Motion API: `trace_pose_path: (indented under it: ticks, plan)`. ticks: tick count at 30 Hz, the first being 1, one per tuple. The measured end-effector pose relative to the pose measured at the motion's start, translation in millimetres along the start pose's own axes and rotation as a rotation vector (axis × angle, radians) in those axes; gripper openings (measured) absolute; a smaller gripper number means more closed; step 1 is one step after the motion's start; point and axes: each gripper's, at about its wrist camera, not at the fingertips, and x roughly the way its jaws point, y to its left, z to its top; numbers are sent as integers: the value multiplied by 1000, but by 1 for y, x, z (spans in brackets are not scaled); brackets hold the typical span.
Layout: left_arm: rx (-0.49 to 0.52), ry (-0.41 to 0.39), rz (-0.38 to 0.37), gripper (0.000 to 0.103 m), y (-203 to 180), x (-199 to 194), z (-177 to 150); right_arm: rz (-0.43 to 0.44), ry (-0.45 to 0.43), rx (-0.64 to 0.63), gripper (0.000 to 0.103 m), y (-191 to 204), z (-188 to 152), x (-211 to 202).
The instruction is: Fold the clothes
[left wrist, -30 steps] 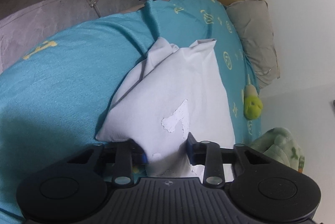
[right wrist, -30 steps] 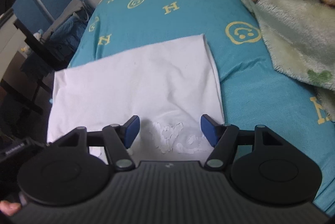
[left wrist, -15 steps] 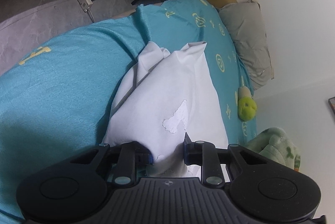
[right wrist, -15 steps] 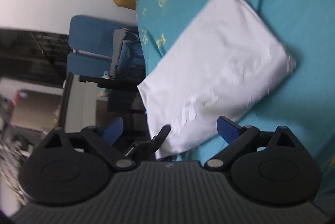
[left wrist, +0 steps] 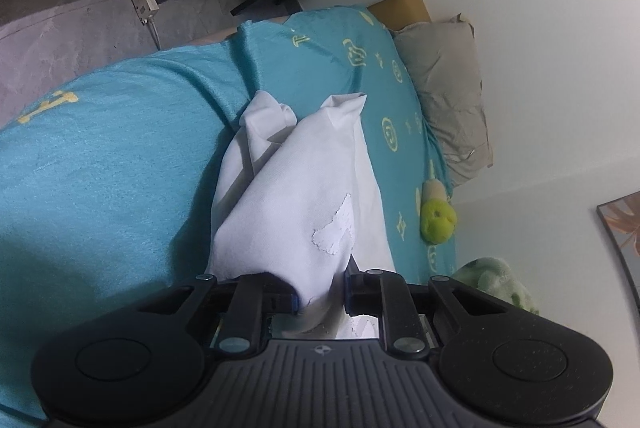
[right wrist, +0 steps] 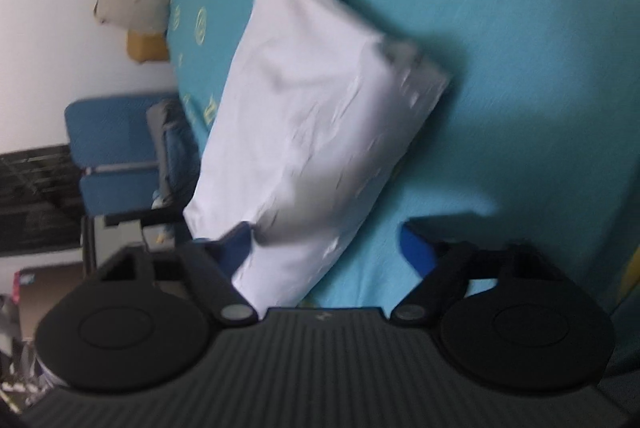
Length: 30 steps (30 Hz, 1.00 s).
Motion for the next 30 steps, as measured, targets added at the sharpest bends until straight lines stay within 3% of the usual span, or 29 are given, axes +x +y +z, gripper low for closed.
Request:
trace_pose_path:
  ticks: [4, 5, 8, 16, 23, 27, 30]
  plan:
    - [1, 0, -7, 19, -2, -2, 0, -36, -79, -71, 50, 7, 2, 0]
    - [11, -1, -7, 19, -3, -2, -1, -34, -89, -74, 39, 7, 2, 0]
    - [7, 2, -14, 19, -6, -5, -1, -11, -116, -102, 25, 11, 1, -7]
    - [-59, 34, -56, 17, -25, -56, 11, 34, -159, -287, 20, 48, -29, -60]
    - [37, 76, -75, 17, -87, -100, 9, 64, -151, -318, 20, 75, -49, -124]
    - [88, 107, -88, 17, -130, -110, 3, 112, -172, -300, 20, 89, -31, -158]
    - [114, 150, -122, 17, -183, -81, -11, 135, -209, -279, 20, 102, 4, -186]
